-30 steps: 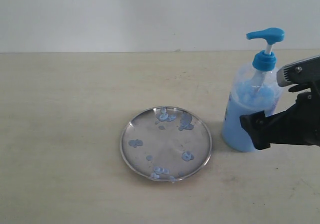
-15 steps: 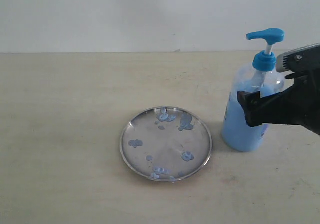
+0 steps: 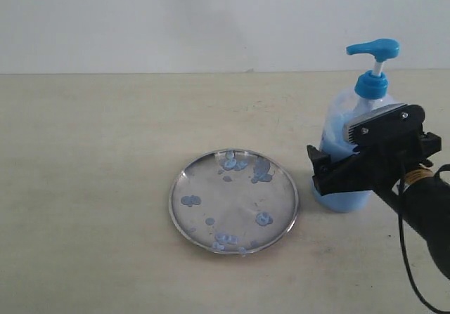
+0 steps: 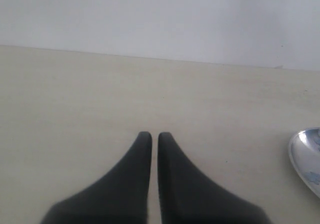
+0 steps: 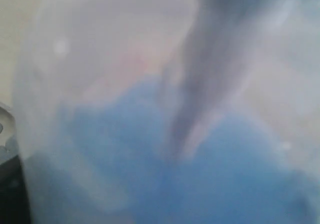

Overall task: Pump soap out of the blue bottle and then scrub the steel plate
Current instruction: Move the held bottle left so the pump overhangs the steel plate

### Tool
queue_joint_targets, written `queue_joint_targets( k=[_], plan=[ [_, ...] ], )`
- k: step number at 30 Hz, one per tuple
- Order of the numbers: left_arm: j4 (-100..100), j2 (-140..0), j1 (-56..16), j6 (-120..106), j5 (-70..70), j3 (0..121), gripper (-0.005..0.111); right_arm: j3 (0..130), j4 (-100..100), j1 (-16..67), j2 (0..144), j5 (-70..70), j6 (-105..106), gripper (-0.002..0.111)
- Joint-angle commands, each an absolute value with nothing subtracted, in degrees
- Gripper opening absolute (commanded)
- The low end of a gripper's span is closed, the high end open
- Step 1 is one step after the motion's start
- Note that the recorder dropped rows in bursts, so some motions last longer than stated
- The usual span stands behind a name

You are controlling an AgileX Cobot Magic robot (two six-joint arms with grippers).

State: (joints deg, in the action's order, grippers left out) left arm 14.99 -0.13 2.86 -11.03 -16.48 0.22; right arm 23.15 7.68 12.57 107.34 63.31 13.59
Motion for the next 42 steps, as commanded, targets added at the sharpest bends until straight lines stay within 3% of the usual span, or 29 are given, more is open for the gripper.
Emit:
queue_joint_targets(
  k=[1,5,8,10,16,17,30,42],
  plan=[
    [15.08,0.0,3.08,-11.21,-16.17,0.0,0.004,26.26,6.93,12.57,113.64,67.42,12.58,0.105],
    [15.08,0.0,3.08,-11.21,-16.17,0.0,0.004,26.98,7.03,12.57,115.32,68.47,11.79,0.104],
    [15.08,0.0,3.08,-11.21,-16.17,0.0,0.004,28.16,8.53,12.57,115.54,69.0,9.15,0.093],
    [15.08,0.0,3.08,-11.21,-16.17,0.0,0.004,29.38,10.4,12.57,115.54,68.28,9.12,0.075],
    [15.08,0.0,3.08,-11.21,-16.17,0.0,0.004,29.98,10.62,12.57,115.54,66.77,9.12,0.005],
    [15.08,0.0,3.08,-11.21,-16.17,0.0,0.004,29.98,10.62,12.57,115.54,65.65,8.77,0.0],
    [15.08,0.0,3.08,-11.21,-16.17,0.0,0.004,29.98,-3.93,12.57,115.54,61.0,27.05,0.0],
    [15.08,0.0,3.08,-11.21,-16.32,0.0,0.004,29.98,-3.54,12.57,115.54,59.24,25.29,0.0]
  ],
)
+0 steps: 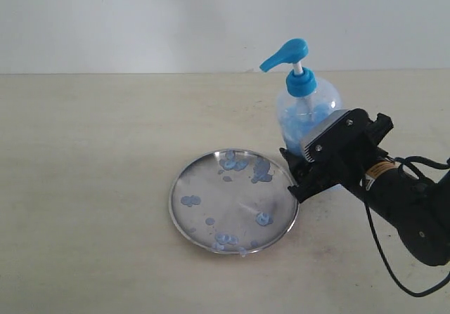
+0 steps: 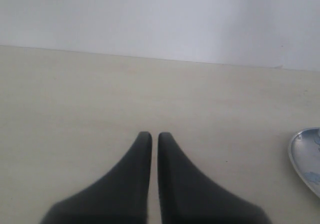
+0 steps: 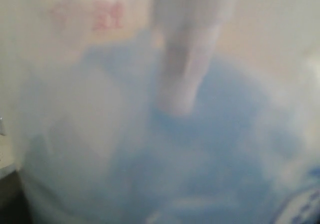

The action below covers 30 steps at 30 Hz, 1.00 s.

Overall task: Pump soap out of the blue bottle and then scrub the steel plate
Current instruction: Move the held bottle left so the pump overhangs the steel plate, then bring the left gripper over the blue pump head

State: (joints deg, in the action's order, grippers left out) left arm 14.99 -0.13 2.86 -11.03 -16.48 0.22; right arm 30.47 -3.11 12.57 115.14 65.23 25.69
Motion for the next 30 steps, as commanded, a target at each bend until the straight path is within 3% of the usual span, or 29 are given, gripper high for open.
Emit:
queue_joint_targets(
  k=[1,17,23,30],
  plan=[
    [15.08,0.0,3.08,-11.21,-16.32,0.0,0.004,29.98,-3.54,12.57,115.54,59.24,24.61,0.0],
    [13.27,0.0,3.08,-10.94,-16.11,0.0,0.004,29.98,-3.54,12.57,115.54,59.24,21.31,0.0],
    [50.83,0.0,3.08,-2.99,-13.49,0.0,0.004,29.98,-3.54,12.57,115.54,57.96,21.32,0.0],
    [54.22,0.0,2.82,-2.99,-5.71,0.0,0.004,29.98,-3.54,12.57,115.54,57.97,19.91,0.0]
  ],
)
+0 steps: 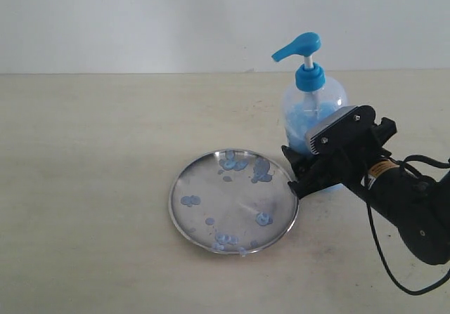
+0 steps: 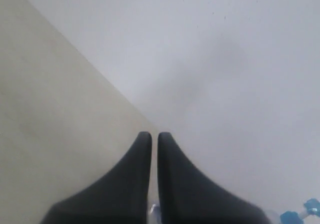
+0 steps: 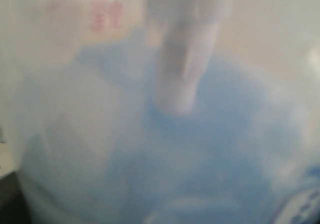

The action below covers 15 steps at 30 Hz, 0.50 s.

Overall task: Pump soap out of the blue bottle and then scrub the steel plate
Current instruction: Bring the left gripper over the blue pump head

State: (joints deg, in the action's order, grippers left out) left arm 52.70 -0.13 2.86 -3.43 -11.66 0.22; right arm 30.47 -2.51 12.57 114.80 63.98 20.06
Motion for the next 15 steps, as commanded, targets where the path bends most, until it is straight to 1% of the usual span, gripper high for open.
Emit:
queue_joint_targets(
  k=[1,4,7,10,12,15],
  plan=[
    [54.08,-1.74,2.7,-3.7,-6.56,0.9,0.004,29.98,-3.54,12.57,115.54,57.97,19.73,0.0],
    [54.21,-10.32,2.7,-15.2,-10.04,5.72,0.004,29.98,-3.54,12.57,115.54,57.97,19.73,0.0],
    [57.47,-25.44,2.67,-30.48,-14.95,14.23,0.004,29.98,-3.54,12.57,115.54,57.97,19.96,0.0],
    [70.45,-41.91,2.67,-56.52,-27.82,24.77,0.004,29.98,-3.54,12.57,115.54,57.97,19.96,0.0],
    [84.65,-53.3,2.67,-78.47,-40.21,31.57,0.004,29.98,-3.54,12.57,115.54,57.97,19.96,0.0],
    [99.95,-66.56,2.57,-94.28,-53.81,38.63,0.004,29.98,-3.65,12.57,115.54,57.97,19.97,0.0]
  ],
)
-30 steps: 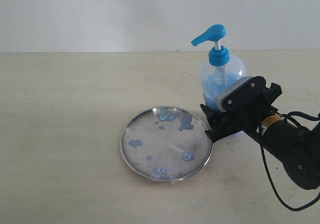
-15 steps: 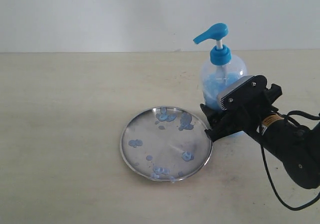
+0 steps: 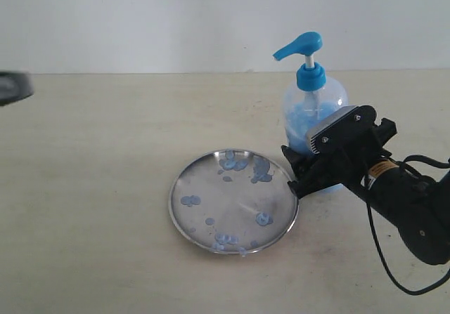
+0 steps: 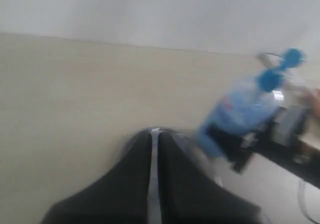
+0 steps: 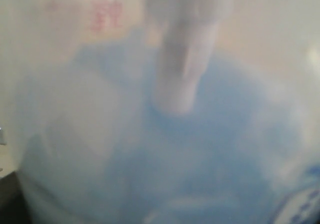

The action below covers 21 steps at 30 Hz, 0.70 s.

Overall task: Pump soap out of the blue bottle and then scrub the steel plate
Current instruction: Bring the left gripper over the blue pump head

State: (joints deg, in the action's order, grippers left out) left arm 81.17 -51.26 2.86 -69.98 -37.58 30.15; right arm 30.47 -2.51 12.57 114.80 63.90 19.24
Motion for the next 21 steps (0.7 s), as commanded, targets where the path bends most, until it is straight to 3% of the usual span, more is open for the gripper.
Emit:
queue_joint_targets(
  k=[1,5,13,21],
  plan=[
    [99.95,-69.48,2.57,-96.03,-55.56,40.65,0.004,29.98,-3.65,12.57,115.54,57.97,19.97,0.0],
    [99.95,-78.67,-0.58,-100.55,-56.36,45.59,0.004,29.98,-3.65,12.57,115.54,57.97,20.1,0.0],
    [99.95,-84.99,-18.07,-109.07,-44.37,53.74,0.004,29.98,-5.3,12.57,115.54,57.24,21.7,0.0],
    [99.95,-92.18,-27.19,-110.54,-44.34,66.13,0.004,29.98,-5.87,12.57,115.54,54.92,21.84,0.0]
  ],
)
